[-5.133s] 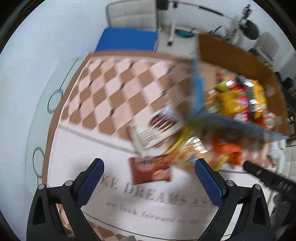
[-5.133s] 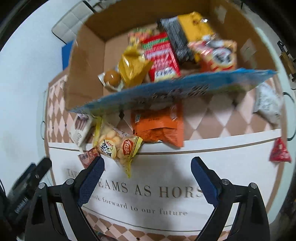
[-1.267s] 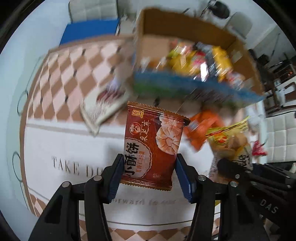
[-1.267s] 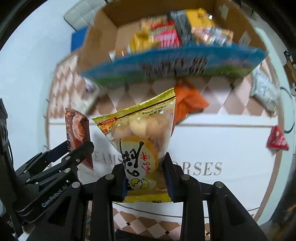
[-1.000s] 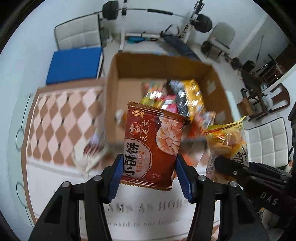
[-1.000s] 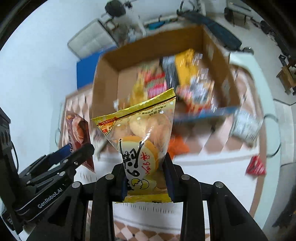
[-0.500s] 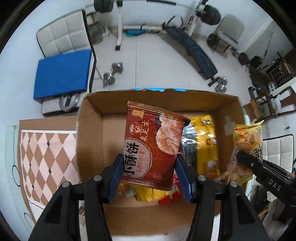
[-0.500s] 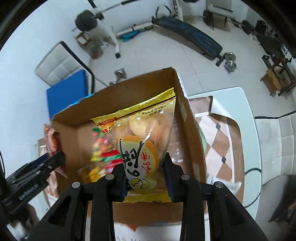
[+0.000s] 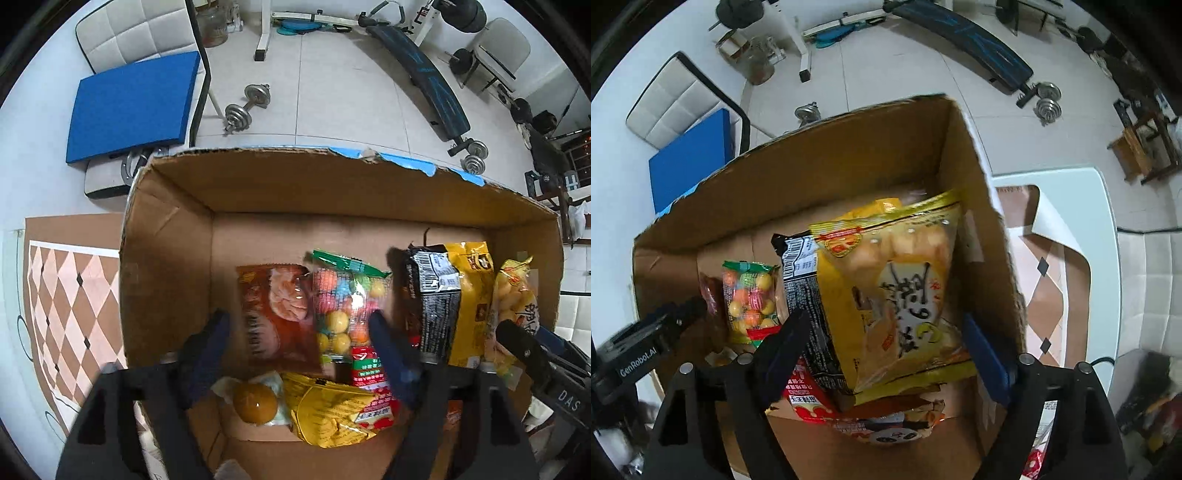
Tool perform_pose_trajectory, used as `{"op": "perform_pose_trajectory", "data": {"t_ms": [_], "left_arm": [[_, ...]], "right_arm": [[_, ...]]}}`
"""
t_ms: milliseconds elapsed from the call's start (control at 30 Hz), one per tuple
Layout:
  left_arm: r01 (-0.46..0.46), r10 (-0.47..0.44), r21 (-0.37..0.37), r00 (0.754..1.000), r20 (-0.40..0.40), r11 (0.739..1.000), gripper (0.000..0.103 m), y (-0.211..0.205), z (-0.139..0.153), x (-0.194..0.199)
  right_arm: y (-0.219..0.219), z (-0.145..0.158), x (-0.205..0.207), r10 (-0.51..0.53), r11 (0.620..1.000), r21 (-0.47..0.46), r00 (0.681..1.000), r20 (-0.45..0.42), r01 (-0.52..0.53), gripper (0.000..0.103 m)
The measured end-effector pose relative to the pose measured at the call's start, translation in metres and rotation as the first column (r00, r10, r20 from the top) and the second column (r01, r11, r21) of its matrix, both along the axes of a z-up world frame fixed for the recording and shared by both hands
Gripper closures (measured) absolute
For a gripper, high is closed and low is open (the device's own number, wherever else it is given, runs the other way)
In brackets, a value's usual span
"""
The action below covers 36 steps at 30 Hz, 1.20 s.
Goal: Organize snacks
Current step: 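Carry both packets over the box and open both tools to drop them, then grasp the orange packet with the left tool while the right tool grasps the red triangle packet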
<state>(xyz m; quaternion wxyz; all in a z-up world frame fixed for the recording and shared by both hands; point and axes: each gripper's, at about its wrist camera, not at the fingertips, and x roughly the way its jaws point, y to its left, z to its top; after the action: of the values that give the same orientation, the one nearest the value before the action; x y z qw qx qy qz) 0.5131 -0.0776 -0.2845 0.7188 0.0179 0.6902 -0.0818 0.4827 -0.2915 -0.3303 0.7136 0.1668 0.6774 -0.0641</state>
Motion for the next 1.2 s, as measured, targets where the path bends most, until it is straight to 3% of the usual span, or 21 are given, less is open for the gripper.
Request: {"op": "perform_pose_trajectory", "data": {"t_ms": [333, 567, 1200], "left_arm": [[0.003, -0.001, -0.048, 0.999, 0.037, 0.999, 0.014, 0.0, 0.016, -0.011], [0.016, -0.006, -0.062, 0.989, 0.15, 0.998, 0.014, 0.004, 0.051, -0.04], [-0.005, 0.024, -0.053, 0.927, 0.375, 0.999, 0.015, 0.04, 0.135, -0.171]], "right_arm": [[0.004, 0.012, -0.011, 0.023, 0.999, -0.023, 1.0, 0.005, -0.023, 0.01], [0.014, 0.035, -0.039, 0.069, 0.995, -0.075, 0.996, 0.054, -0.065, 0.008], [0.07, 0.114, -0.161, 0.153, 0.976, -0.187, 0.959, 0.237, -0.109, 0.005]]}}
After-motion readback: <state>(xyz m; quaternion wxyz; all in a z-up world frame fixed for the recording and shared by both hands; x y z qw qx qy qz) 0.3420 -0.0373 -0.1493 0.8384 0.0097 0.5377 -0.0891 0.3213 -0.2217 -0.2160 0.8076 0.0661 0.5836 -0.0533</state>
